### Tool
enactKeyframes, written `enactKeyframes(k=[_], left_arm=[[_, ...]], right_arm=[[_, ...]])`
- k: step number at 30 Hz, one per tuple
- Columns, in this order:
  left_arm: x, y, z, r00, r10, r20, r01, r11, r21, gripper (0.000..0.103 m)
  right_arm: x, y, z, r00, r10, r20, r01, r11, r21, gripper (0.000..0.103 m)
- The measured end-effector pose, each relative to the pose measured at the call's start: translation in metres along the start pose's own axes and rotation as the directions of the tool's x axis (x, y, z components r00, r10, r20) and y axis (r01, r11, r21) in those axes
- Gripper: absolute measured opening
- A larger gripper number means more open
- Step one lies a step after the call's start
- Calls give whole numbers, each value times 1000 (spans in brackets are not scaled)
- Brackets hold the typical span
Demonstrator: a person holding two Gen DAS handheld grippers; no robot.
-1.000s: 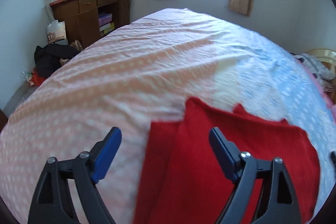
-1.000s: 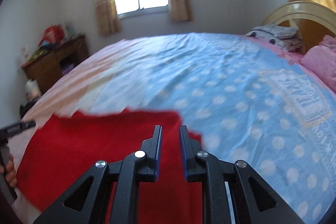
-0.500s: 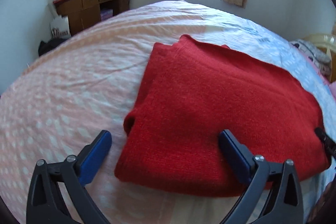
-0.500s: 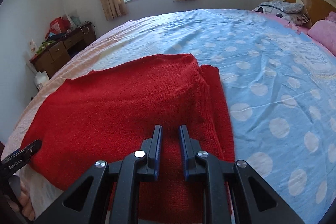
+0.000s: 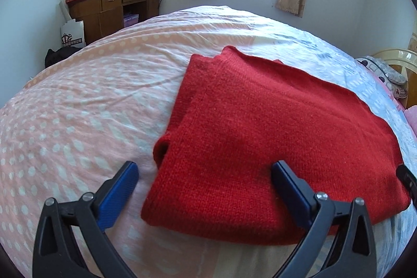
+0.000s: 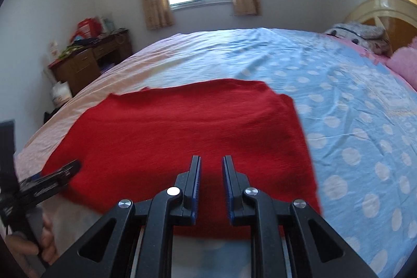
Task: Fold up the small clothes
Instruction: 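Open both tools and release the folded sweater onto the bed, then grasp the side edge of the folded sweater with the left tool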
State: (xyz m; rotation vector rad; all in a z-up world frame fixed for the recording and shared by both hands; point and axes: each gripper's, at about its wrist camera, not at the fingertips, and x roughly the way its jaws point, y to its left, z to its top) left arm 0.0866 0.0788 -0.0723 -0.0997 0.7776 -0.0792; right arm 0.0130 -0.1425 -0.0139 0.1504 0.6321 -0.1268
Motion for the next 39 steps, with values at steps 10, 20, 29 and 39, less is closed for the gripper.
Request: enactKeyframes(k=[10,20,29,39], left_arm=[[-2,-1,0,1000,4,3,-4,1000,4,103],[-1,0,5,998,-24,-54,25,999,26,103],[-15,29,9,954,-270,-130,268,963,-33,103],[1,30,12,954,-298,-16,292,943,-162,60]], right_arm=[[23,13,-16,999,-31,-33,30,998,-47,17],[22,19,-18,998,-60,-26,57,996,-75,18],[10,32,9,999,-14,-30,12,998,-63,20],[74,126,89,950,278,-141,-293,952,-93,46]])
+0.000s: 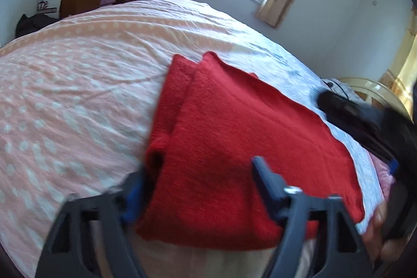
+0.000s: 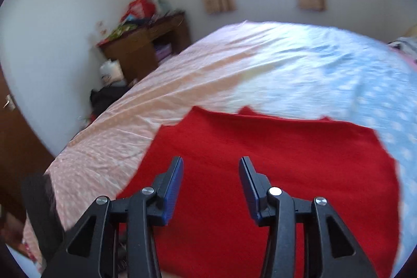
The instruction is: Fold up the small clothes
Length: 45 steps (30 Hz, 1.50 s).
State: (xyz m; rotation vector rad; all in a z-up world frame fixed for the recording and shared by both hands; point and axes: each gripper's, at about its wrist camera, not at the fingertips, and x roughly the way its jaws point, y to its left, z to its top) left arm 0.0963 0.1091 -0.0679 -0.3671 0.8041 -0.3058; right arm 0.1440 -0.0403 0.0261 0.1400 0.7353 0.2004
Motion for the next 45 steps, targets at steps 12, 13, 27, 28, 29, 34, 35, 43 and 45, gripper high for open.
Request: enactKeyframes(k=[12,13,27,28,29,34,35,43,45], left_arm=[[1,23,0,988,-144,45,148,985,-86,49],[0,23,-1,988,-146,47,150,985,-86,49],[5,-13,23,995,-93,-34,92,996,-6,34],[4,-22,28,995,-92,-33,92,996,17,34],[2,-29,31,995,-93,-31,94,995,36,34],[-3,-94,43,996,-92,-5,91,973,214,31],[-3,-106,41,996,-92,-4,91,966,241,30],[9,-188,17,995,-95,-23,95,883,459,25],[11,-197,13,993,-107,-41,114,866,487,24]], right_arm=[[143,78,30,945,127,-303,-184,968,-170,76],[146,83,29,942,131,-308,-199,960,-198,76],[104,42,38,957,106,-270,-139,984,-108,21],[94,31,40,960,130,-247,-151,986,-69,21],[85,21,41,962,151,-228,-163,986,-35,20],[42,-50,49,964,233,-126,-212,964,163,19],[35,-68,50,964,242,-111,-216,955,203,19],[3,-140,34,977,205,-58,-177,934,309,18],[-7,-158,28,980,196,-42,-171,926,337,17]])
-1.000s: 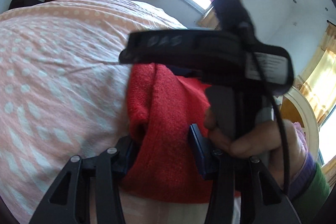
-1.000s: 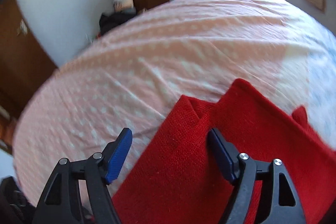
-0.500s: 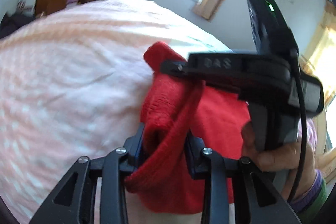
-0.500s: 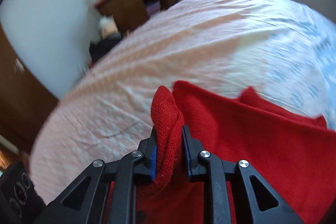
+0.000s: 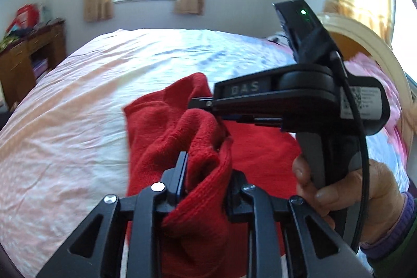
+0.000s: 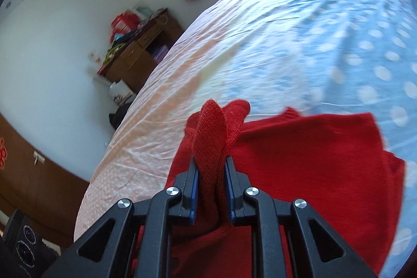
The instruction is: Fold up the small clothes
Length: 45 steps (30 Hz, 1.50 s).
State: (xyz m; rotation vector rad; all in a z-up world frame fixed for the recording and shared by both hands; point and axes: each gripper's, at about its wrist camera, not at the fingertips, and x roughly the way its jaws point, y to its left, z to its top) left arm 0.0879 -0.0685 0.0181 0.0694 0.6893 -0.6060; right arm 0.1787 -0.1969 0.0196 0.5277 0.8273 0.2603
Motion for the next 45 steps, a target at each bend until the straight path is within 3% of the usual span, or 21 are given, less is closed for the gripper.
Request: enactKeyframes(k=[15,31,36,39,40,42,43,44,45], left_arm=[[24,-55,4,987,-126,-98,142,972,185,22],[38,-71,3,974,-192,-124,214,956,202,22],[34,-66,0,946,-295,-137,314,938,147,24],[15,-45,-1,925,-350,-149,365,928,81,33],[5,-36,-2,923,-357,-144,368,928,62,42],[-14,-25,-8,938,-327,-118,336,939,67,58],[-30,-17,-12,957,-277,-86,284,954,90,66],[-36,-14,-14,968,-244,-66,249,963,104,71],[-44,-9,-17,978,-206,-41,210,971,117,71]], right_arm=[[-64,-87,-33,991,-45,129,21,983,184,16],[-64,-130,-39,991,-109,83,89,973,213,12],[-64,-124,-38,983,-167,75,153,975,163,12],[-78,-115,-35,955,-278,102,268,958,100,12],[-87,-114,-36,947,-299,120,289,953,97,12],[-115,-111,-44,937,-303,172,286,951,118,13],[-123,-109,-47,942,-281,185,262,957,120,13],[-135,-101,-57,949,-242,203,223,968,114,19],[-141,-94,-65,952,-226,208,209,973,103,33]])
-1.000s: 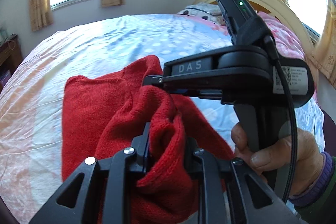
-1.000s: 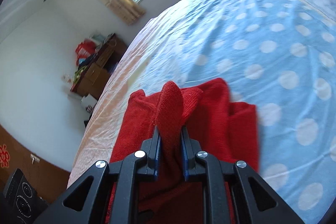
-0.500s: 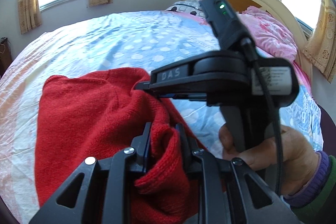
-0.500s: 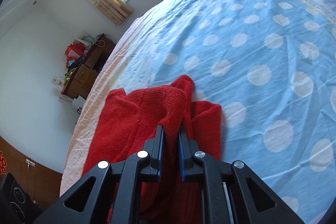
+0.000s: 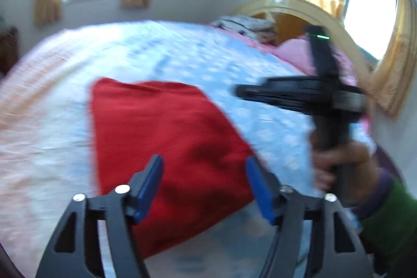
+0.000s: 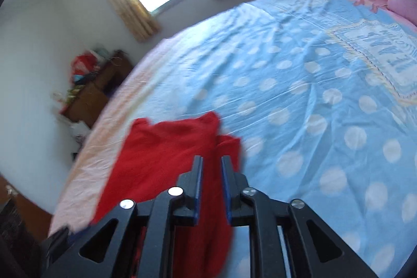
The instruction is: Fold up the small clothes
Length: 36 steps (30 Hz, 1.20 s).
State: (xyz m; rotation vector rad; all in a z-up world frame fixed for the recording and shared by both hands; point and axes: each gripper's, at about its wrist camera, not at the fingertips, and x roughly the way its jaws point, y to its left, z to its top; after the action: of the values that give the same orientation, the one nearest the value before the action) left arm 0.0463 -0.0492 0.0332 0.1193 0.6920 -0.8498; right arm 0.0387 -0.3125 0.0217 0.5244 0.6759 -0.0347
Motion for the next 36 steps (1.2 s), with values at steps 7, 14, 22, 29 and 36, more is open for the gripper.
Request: enactKeyframes(k=[7,14,22,29,36], left_arm=[[-4,50,-2,976,211,-59,-217,963,-160,73],[4,54,-6,937,336,-99,-347,927,-140,74],[14,46,0,913,391,-114,-402,911,-91,77],[21,44,2,917,378,-123,-390,916,-95,83],[33,42,-1,910,393,-132,-405,911,-78,87]], right_arm=[[-23,43,-45,996,78,33,-76,996,-55,70],[9,58,-79,995,-61,-80,47,985,-165,56],[9,62,-88,989,-115,-89,89,962,-257,15],[1,41,-102,979,-185,-86,155,949,-273,9],[-3,40,-104,981,-176,-87,148,955,-258,10]])
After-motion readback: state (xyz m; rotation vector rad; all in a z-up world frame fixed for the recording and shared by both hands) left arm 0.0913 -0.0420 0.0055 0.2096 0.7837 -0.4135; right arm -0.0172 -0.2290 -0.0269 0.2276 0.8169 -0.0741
